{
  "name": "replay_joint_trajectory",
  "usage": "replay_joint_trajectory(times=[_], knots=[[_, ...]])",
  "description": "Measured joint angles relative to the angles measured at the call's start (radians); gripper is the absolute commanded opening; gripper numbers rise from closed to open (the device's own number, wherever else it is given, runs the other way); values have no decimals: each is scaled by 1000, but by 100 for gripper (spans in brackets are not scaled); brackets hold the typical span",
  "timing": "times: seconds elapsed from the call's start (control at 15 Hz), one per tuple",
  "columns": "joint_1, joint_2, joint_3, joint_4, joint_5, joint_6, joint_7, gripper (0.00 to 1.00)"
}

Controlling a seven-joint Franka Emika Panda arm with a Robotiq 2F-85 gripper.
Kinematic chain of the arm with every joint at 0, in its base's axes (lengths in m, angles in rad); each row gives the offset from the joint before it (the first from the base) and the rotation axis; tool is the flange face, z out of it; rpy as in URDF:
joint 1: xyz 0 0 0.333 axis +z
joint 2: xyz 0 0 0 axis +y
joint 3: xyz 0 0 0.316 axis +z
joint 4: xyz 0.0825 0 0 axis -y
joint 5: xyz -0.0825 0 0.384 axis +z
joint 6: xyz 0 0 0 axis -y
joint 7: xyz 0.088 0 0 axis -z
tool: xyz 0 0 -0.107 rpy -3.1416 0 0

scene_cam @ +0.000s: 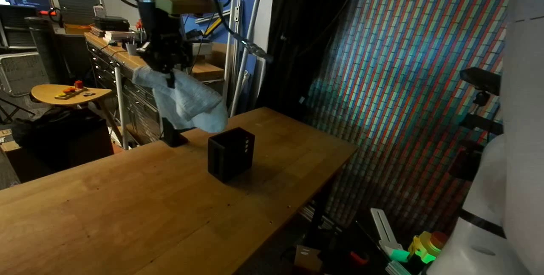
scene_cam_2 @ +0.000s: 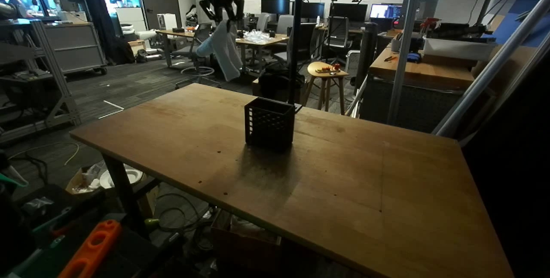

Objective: Pick up the cloth and put it in the box

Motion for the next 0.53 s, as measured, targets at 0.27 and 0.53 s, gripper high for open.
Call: replay_joint_trajectory(times=[0.27, 0.53], knots=[[-97, -69, -35, -113, -33, 21, -140, 8], [-161, -84, -48, -185, -35, 96, -236, 8]])
